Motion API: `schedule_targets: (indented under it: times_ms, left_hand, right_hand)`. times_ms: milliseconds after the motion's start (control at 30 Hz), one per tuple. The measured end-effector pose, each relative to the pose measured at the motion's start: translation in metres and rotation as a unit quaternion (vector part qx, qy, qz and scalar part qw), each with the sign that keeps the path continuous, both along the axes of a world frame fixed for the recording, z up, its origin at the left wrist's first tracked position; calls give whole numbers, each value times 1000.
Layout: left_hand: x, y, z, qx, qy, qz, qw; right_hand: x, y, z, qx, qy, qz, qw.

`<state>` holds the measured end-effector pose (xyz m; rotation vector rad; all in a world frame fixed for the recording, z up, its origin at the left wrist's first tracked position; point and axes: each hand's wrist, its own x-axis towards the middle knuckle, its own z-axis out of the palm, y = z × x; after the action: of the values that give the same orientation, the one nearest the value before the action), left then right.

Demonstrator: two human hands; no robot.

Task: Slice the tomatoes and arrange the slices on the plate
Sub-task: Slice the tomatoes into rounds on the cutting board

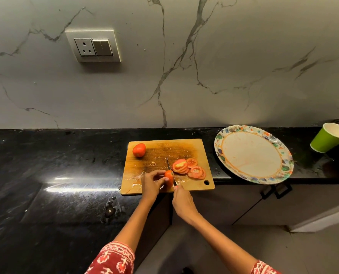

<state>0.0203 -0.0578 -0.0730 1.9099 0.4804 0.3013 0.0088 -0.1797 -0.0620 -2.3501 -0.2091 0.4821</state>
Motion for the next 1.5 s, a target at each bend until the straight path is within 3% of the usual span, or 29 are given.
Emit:
schedule_targets:
  times_ms: [967, 1233, 1500]
  left_hand:
    - [-1, -2, -3, 24, -7, 12, 1000]
    - [-1, 0, -8, -8, -7, 20, 1000]
    - [-5, 0, -4, 46, -23, -48, 998]
  right_hand:
    - [-5, 7, 1, -75, -21, 12, 997]
    - [-18, -7, -10, -142, -44, 45, 988]
    - [-5, 7, -4, -129, -19, 24, 991]
